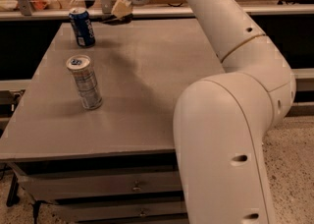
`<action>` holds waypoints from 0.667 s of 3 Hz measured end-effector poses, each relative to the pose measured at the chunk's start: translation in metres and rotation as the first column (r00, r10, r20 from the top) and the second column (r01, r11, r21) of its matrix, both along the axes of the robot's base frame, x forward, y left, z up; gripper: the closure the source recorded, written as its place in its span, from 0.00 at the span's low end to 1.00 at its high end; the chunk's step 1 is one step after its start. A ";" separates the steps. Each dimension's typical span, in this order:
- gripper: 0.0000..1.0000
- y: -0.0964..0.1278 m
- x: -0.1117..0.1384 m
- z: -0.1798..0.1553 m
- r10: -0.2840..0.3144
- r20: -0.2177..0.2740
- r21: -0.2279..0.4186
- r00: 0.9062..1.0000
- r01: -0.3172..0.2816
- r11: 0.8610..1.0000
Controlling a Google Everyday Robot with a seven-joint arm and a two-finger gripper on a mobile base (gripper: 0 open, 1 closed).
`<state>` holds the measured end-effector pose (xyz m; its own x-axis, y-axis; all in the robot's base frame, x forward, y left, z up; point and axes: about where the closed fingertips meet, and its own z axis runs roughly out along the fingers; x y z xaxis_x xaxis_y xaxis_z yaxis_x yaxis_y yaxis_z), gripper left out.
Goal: Move rxbar chocolate near pepsi can
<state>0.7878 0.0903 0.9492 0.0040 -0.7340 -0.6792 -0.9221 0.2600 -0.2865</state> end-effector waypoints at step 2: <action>1.00 0.013 -0.003 -0.013 0.023 -0.024 0.010 0.999 -0.022 1.000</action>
Offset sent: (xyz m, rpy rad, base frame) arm -0.0089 0.0173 -0.0149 0.0167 0.0323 0.0369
